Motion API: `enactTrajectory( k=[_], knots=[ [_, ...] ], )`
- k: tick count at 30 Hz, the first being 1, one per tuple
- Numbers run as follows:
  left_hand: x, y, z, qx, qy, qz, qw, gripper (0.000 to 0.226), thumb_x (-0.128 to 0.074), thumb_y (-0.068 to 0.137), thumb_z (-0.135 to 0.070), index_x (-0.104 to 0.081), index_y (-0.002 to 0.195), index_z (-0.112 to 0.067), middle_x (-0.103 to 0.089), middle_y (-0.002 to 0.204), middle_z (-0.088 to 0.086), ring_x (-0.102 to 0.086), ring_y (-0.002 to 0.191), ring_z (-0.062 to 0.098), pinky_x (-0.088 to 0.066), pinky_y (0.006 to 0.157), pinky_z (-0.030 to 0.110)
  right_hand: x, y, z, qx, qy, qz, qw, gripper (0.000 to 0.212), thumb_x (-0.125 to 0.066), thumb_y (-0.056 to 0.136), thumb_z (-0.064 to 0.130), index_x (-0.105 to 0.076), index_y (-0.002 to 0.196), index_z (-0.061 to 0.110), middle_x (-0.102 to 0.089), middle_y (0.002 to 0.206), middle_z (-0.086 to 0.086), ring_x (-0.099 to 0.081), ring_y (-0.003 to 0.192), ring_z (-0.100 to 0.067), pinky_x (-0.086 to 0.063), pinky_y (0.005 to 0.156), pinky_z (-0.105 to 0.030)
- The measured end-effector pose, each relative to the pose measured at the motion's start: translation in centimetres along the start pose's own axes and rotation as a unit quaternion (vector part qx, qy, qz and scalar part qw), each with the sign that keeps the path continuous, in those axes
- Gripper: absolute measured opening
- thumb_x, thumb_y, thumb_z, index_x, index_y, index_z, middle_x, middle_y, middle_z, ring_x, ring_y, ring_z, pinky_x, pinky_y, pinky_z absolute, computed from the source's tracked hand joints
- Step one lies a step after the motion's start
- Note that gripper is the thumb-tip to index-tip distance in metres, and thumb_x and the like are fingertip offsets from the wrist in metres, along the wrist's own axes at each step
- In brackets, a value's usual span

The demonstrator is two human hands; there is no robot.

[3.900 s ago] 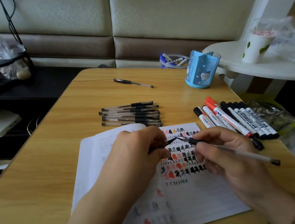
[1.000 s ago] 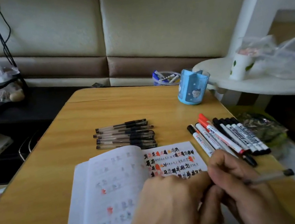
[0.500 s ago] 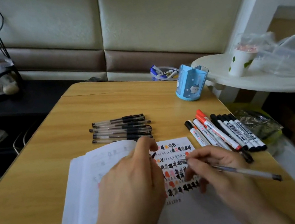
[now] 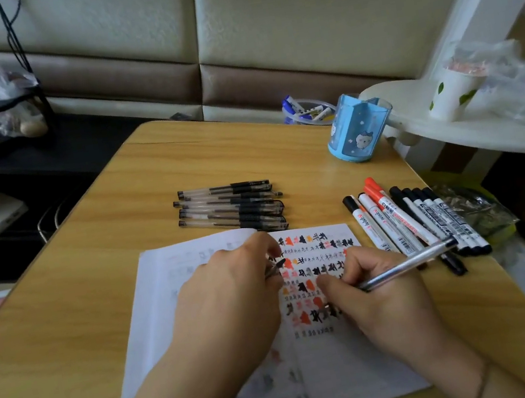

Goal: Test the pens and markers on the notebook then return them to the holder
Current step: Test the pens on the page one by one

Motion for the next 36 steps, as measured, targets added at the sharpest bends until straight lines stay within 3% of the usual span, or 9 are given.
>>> enactTrajectory(
  k=[2, 7, 12, 16, 23, 36],
  knots=[
    [0.1, 0.0, 0.0, 0.001, 0.004, -0.002, 1.0, 0.021, -0.055, 0.089, -0.041, -0.048, 0.108, -0.042, -0.068, 0.102, -0.013, -0.063, 0.093, 0.015, -0.053, 0.076, 0.037, 0.5, -0.2, -0.2, -0.004, -0.006, -0.002, 1.0, 0.045, -0.074, 0.078, 0.006, -0.041, 0.049, 0.017, -0.038, 0.041, 0.004, -0.033, 0.038, -0.004, -0.031, 0.04, -0.015],
    [0.1, -0.2, 0.2, 0.0, 0.001, -0.005, 1.0, 0.018, -0.057, 0.088, -0.042, -0.051, 0.105, -0.041, -0.068, 0.101, -0.013, -0.064, 0.092, 0.015, -0.054, 0.076, 0.037, 1.8, -1.0, -1.2, -0.036, 0.05, 0.013, 0.998, 0.04, -0.07, 0.071, 0.035, -0.042, 0.052, 0.015, -0.035, 0.043, -0.002, -0.03, 0.039, -0.015, -0.027, 0.044, -0.025],
    [0.3, -0.1, 0.0, 0.002, 0.002, -0.006, 1.0, 0.019, -0.059, 0.086, -0.041, -0.05, 0.102, -0.041, -0.068, 0.101, -0.012, -0.063, 0.093, 0.016, -0.054, 0.077, 0.037, 1.7, -1.5, -0.7, -0.008, -0.007, -0.001, 1.0, 0.038, -0.072, 0.079, 0.002, -0.043, 0.054, 0.006, -0.04, 0.044, -0.016, -0.035, 0.038, -0.013, -0.031, 0.039, -0.023],
    [0.2, 0.0, -0.1, 0.004, 0.013, -0.007, 1.0, 0.018, -0.059, 0.086, -0.041, -0.049, 0.101, -0.04, -0.068, 0.1, -0.011, -0.063, 0.092, 0.018, -0.054, 0.076, 0.037, 1.5, -1.4, -0.7, -0.002, -0.015, 0.005, 1.0, 0.039, -0.072, 0.079, 0.003, -0.043, 0.053, 0.007, -0.04, 0.044, -0.013, -0.034, 0.038, -0.009, -0.031, 0.039, -0.021],
    [0.3, 0.0, -0.3, 0.001, 0.019, -0.009, 1.0, 0.018, -0.059, 0.086, -0.041, -0.05, 0.102, -0.04, -0.068, 0.101, -0.011, -0.063, 0.092, 0.019, -0.053, 0.077, 0.037, 1.3, -1.5, -0.7, 0.012, -0.041, 0.017, 0.999, 0.048, -0.072, 0.077, -0.003, -0.04, 0.048, 0.017, -0.038, 0.041, 0.007, -0.032, 0.038, -0.003, -0.028, 0.04, -0.014],
    [0.5, -0.1, -0.7, 0.0, 0.022, -0.011, 1.0, 0.016, -0.057, 0.087, -0.042, -0.049, 0.101, -0.04, -0.067, 0.1, -0.012, -0.062, 0.09, 0.019, -0.053, 0.076, 0.037, 1.5, -1.4, -0.4, -0.015, -0.041, 0.022, 0.999, 0.041, -0.071, 0.079, 0.001, -0.043, 0.051, 0.009, -0.038, 0.041, 0.003, -0.034, 0.038, -0.005, -0.03, 0.039, -0.016]
  ],
)
Point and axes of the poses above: each hand's wrist, its own y-axis towards the middle knuckle, its own x-axis out of the back of the hand, z = x × y, the point moved 2 cm from there along y, towards the middle knuckle
